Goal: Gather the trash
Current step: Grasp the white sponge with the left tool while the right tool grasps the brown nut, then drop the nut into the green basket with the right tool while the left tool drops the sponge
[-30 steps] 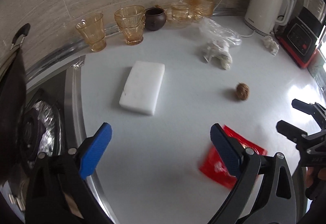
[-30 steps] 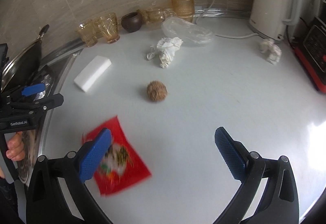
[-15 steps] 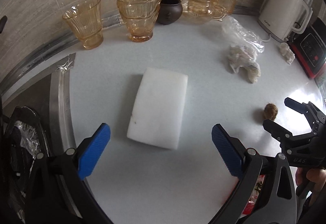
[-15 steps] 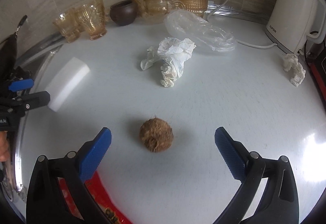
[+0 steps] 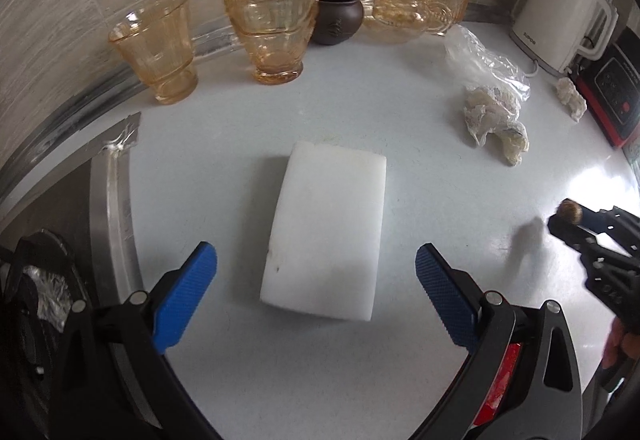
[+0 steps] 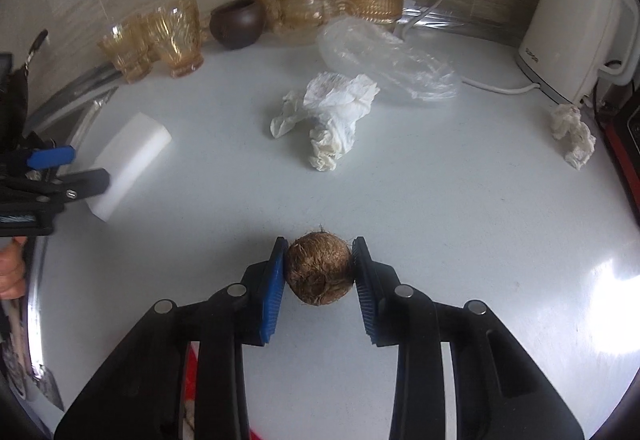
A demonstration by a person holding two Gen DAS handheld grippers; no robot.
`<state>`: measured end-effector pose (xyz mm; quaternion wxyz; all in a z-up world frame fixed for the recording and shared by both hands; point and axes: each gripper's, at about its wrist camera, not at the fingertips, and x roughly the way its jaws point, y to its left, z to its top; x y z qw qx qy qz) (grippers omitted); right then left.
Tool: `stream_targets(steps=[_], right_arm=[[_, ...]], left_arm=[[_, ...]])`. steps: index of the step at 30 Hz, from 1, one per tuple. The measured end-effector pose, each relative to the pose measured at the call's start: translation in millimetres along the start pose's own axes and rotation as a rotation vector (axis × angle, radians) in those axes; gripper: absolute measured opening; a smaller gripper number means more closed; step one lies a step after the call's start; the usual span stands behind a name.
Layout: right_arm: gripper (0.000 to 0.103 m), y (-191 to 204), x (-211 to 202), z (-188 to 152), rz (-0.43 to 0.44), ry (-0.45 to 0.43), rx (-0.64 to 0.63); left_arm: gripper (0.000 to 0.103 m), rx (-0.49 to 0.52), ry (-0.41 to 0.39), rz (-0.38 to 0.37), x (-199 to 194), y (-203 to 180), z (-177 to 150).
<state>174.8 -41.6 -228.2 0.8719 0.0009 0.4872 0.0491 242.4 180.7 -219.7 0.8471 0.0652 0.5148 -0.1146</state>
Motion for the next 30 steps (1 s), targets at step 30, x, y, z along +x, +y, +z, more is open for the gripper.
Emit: stream_targets(steps=[30], right_arm=[[0.033, -58, -117, -74, -0.007, -0.088, 0.123]], left_arm=[[0.058, 0.105, -0.099, -0.086, -73, -80, -21]])
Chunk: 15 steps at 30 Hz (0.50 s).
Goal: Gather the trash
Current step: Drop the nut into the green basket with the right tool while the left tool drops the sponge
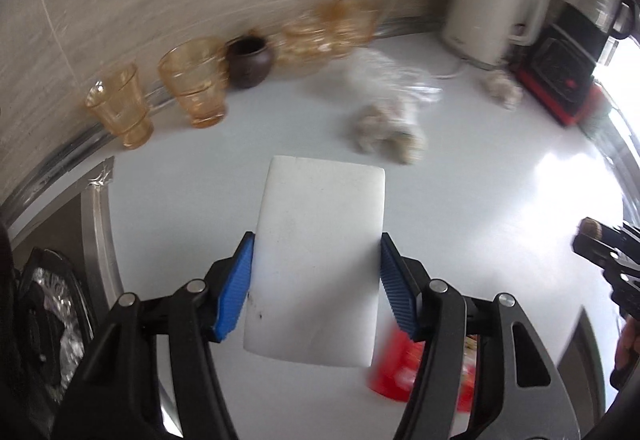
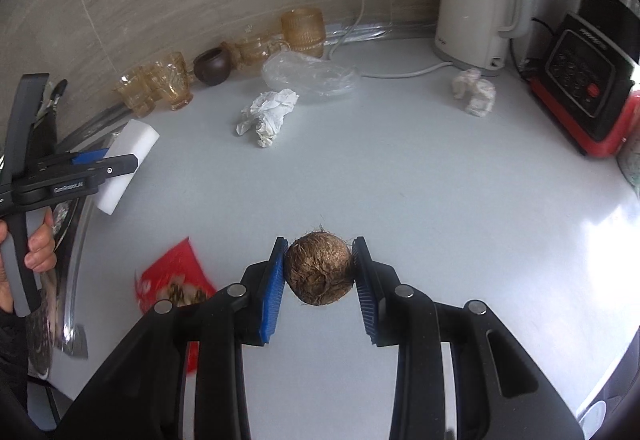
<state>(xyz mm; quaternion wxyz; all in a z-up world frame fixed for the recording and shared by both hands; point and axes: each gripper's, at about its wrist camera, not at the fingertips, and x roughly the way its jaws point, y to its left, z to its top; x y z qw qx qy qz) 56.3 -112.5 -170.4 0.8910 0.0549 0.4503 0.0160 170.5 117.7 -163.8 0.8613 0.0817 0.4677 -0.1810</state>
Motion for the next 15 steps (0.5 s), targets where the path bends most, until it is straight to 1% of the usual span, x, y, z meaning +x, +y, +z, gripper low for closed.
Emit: stream_targets(steps=[4, 8, 12, 15], right_arm=[[0.033, -10, -36, -22, -0.008, -0.015, -0.006], [0.033, -21, -64, -47, -0.014, -0.019, -0.003], [0.033, -29, -88, -77, 0.015, -0.012, 0.017], [0.033, -35, -104, -107, 0.037, 0.008, 0.024]], left_arm=[[0.059, 0.032, -0.011, -0.057, -31, -41, -20], [0.059, 0.065, 0.011, -0.126, -55, -81, -49], [0.059, 0.107, 0.032, -0.168, -74, -120, -80], [0.059, 0.105, 0.056, -0.207, -83, -144, -102]])
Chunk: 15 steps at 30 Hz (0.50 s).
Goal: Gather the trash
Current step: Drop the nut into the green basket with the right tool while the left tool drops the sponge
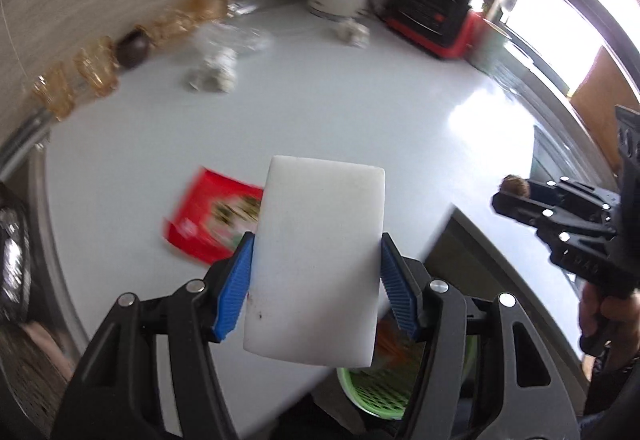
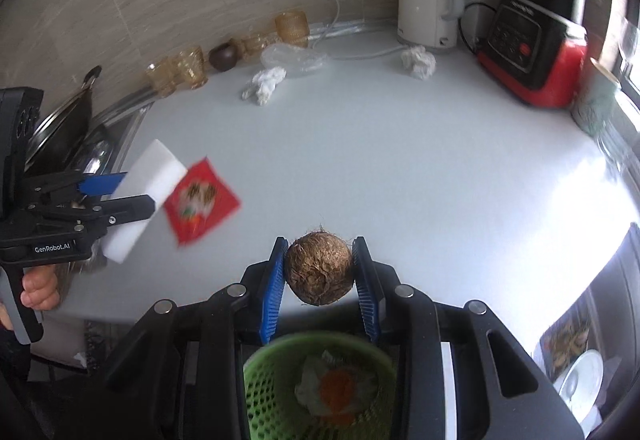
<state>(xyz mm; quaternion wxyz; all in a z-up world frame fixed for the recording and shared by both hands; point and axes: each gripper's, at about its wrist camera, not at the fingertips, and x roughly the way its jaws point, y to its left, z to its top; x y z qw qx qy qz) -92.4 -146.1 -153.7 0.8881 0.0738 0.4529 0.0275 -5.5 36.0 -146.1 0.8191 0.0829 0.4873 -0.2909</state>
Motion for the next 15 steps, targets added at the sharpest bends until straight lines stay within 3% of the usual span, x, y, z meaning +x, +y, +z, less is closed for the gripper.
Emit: stream_targets(steps=[3, 15], right_arm=[[0.033, -4, -11, -23, 0.017, 0.023, 0.001], [0.033, -20, -27, -94, 0.07, 0.143, -0.091]], left_arm=[[0.059, 0.012, 0.024, -0.024, 1, -25, -16], [0.059, 0.059, 0.059, 0.019, -7, -96, -58]])
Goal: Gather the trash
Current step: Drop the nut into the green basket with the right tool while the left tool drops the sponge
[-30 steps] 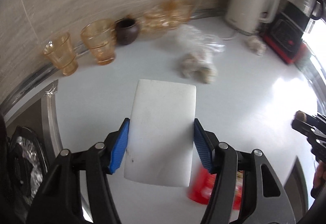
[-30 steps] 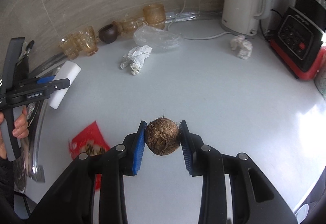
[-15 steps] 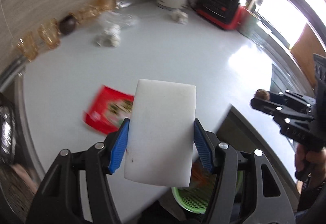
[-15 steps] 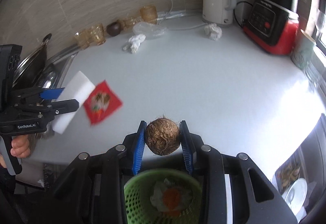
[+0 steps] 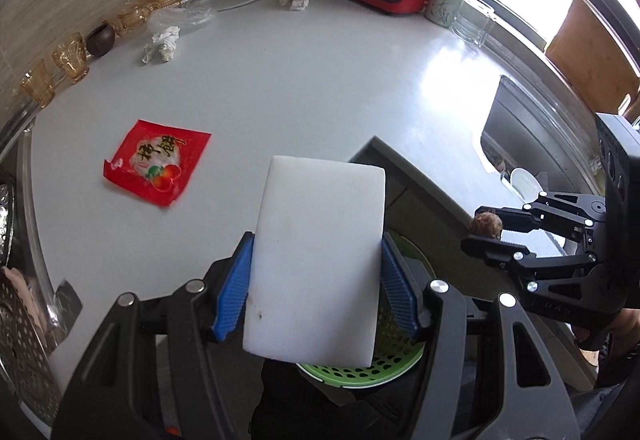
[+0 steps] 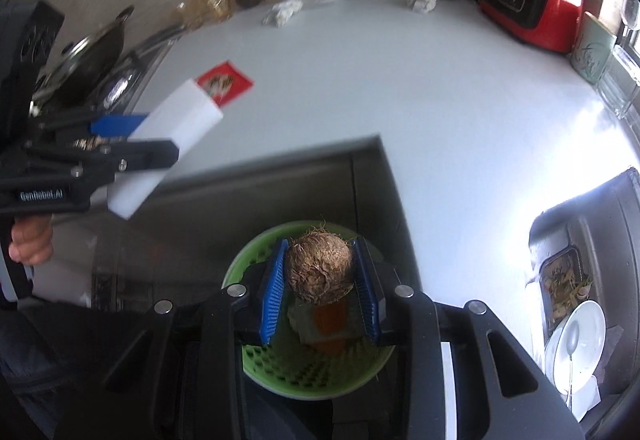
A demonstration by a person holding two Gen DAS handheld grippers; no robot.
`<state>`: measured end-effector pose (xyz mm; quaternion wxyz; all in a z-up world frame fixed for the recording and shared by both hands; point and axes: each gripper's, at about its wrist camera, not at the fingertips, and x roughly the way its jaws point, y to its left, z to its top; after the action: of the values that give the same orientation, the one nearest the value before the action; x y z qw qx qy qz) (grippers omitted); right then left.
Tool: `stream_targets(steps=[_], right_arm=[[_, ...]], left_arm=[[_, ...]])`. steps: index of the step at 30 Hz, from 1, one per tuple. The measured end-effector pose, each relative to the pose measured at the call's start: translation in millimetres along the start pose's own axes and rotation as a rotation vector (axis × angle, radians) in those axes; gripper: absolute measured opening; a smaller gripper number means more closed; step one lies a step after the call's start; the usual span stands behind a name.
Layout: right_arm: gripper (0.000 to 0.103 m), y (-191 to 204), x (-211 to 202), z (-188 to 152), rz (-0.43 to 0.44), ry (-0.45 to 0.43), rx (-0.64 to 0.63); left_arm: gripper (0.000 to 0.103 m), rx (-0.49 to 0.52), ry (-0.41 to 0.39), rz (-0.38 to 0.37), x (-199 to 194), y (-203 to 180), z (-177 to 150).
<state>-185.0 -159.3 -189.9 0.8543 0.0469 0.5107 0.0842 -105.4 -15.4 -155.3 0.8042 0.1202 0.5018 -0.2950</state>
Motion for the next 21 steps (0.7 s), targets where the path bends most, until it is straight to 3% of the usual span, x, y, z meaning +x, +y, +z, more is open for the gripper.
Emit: stream_targets(steps=[11, 12, 13, 15, 21], right_arm=[[0.036, 17, 35, -35, 0.081, 0.139, -0.144], [0.052, 18, 40, -37, 0.1, 0.156, -0.147], [0.077, 19, 41, -37, 0.103, 0.16, -0.146], [0.094, 20, 37, -38, 0.087, 0.136, -0.146], [0.101, 10, 26, -26, 0.099, 0.098, -0.106]], left_arm=[[0.059, -0.043, 0.033, 0.049, 5, -18, -30], [0.059, -0.049, 0.036, 0.052, 6, -18, -32], [0.059, -0.056, 0.041, 0.049, 7, -18, -34], [0.059, -0.066, 0.051, 0.047, 10, -19, -37], [0.059, -0.077, 0.064, 0.053, 14, -22, -44]])
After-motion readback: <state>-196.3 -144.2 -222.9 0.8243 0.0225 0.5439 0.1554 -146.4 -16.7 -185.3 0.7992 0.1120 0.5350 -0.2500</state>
